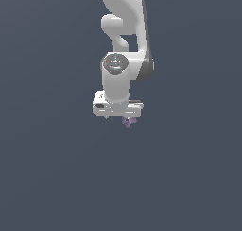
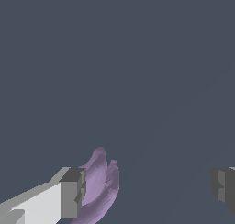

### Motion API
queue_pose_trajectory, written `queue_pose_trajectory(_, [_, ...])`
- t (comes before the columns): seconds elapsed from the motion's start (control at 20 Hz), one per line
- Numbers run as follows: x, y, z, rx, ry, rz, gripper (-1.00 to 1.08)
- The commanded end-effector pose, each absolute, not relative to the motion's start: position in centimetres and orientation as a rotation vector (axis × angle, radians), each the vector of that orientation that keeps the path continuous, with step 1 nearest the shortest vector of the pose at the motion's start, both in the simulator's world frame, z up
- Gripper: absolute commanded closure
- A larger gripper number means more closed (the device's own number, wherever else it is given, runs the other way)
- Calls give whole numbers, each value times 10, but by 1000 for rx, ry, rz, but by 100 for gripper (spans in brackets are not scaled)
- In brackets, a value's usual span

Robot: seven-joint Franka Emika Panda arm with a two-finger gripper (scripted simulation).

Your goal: Pick up the object and move it to a goal position.

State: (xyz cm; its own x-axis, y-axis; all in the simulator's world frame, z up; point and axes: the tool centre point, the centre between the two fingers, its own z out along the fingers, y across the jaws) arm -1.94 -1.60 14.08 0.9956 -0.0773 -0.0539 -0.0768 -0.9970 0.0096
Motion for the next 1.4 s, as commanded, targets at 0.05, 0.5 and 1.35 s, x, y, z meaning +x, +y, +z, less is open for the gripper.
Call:
queue_pose_trajectory(0.05, [-24,-11,138,3125,-210,-80,-92])
queue_pose_trajectory(0.5, [-40,5,129,3086,-526,-59,-92])
queue_pose_trajectory(1.35, [-77,31,112,2919,-1144,-19,-92])
